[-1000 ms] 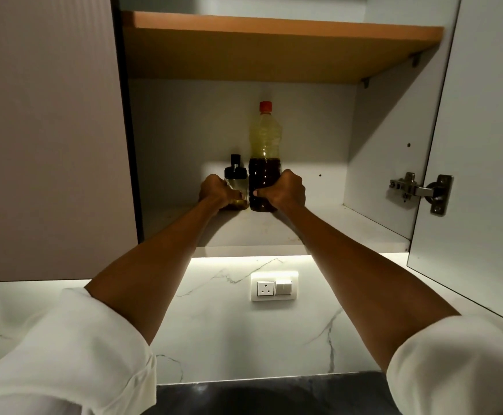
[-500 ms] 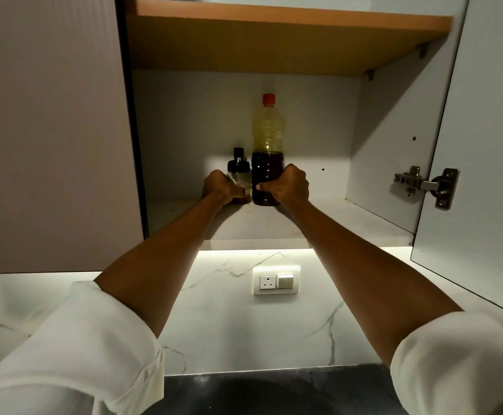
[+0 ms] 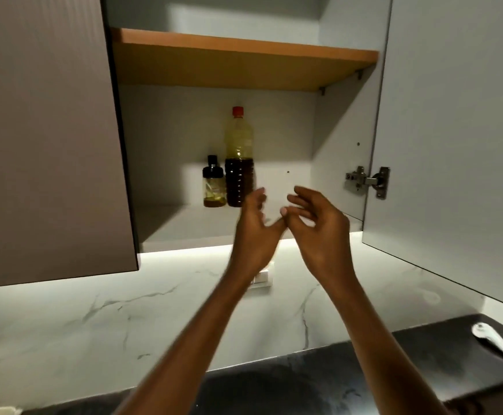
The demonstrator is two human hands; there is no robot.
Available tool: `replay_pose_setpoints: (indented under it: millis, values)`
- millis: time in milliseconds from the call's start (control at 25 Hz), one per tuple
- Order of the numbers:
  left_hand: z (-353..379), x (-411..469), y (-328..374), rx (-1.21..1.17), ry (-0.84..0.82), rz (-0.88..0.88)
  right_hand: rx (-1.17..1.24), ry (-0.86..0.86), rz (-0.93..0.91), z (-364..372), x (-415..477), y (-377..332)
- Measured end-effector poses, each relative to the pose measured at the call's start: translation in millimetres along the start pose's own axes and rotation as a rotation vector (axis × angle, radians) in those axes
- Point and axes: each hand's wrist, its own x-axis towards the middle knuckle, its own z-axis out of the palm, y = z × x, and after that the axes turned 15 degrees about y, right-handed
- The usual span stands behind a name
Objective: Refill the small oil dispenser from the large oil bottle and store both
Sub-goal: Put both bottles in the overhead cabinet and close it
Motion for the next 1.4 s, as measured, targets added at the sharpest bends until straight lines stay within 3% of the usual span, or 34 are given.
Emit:
replay_pose_setpoints:
  millis: [160,280,480,680,800,1000,1200,1400]
  values:
    - [41.8,-76.5,-2.6,-0.091,-0.12,0.018,-0.111,0.093,0.03,-81.1,-49.3,-12.0]
    - [73.0,-111.8,9.5,-0.147,-0.271,0.053,-0.243,0.234,-0.05,-137.1,-65.7,-25.9]
    - [135.9,-169.3,47.2,-0.201,-0.47,0.332,-0.604,0.44,-0.291,-223.7,-79.9,-56.5]
    - [185.5,-217.0,106.1,-0.138,-0.556,0.51,-0.95,0.689,-0.594,-297.8,-66.7,-78.7]
    - [206.3,-235.0,128.6,-0.039,-0.528,0.517,-1.021,0.867,-0.601,-343.9,-55.6,-90.5]
    - [225.6,-253.2,138.2,0.042,-0.453,0.482,-1.013,0.834,-0.407,-403.0,-43.4,-100.7]
    - [228.3,-254.2,138.7,0.095,-0.438,0.484,-0.457,0.574,-0.03,-423.4,-33.8,-90.4]
    - [217.7,-255.4,146.1,0.096,-0.449,0.433,-0.283,0.63,-0.016,-418.3,-44.4,-99.0]
